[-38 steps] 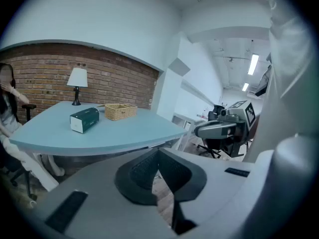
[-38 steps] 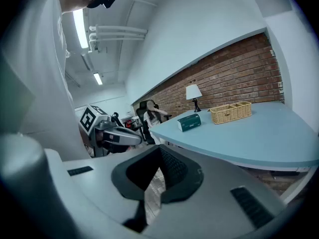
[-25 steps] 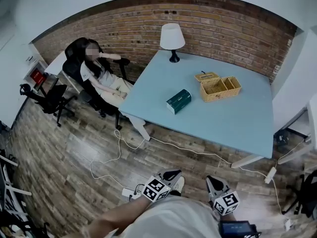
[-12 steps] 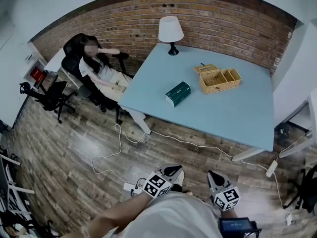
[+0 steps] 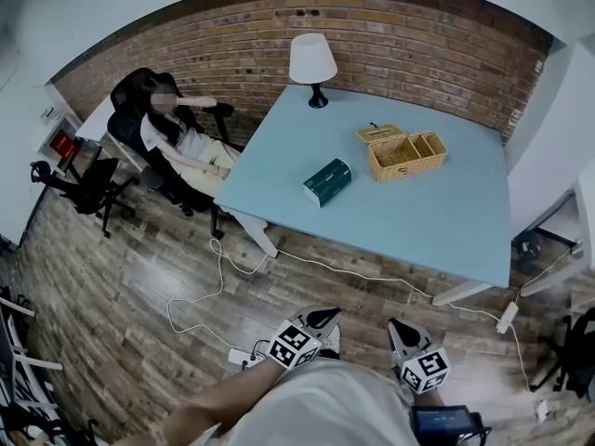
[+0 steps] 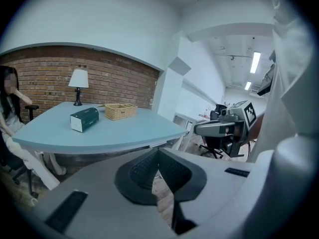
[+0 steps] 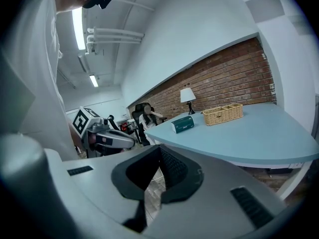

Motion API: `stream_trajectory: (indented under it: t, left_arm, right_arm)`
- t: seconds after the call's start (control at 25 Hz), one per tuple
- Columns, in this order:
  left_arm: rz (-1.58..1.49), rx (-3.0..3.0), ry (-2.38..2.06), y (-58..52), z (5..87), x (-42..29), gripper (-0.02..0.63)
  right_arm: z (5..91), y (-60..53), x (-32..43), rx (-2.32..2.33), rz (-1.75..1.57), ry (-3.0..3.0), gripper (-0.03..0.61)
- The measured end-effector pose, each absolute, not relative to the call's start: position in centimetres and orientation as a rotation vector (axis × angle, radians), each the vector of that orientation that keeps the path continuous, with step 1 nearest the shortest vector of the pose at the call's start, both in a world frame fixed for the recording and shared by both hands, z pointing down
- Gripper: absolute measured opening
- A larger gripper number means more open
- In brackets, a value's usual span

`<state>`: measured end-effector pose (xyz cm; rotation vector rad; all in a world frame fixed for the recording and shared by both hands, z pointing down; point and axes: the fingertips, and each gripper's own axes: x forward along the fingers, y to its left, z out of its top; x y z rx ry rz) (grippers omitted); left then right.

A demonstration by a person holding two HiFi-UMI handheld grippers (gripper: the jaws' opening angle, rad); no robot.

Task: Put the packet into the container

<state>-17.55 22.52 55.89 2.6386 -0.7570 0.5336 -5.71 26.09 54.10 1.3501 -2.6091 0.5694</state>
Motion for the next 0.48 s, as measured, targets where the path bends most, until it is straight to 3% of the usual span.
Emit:
stream_trajectory:
  t: [0.48]
  left_arm:
    - [0.537,2.646,-0.716,17.7,56.0,-16.7,0.011]
  right_arm:
    - [54.4,21.5,-4.9,1.381,0.582,-2.585,0.009]
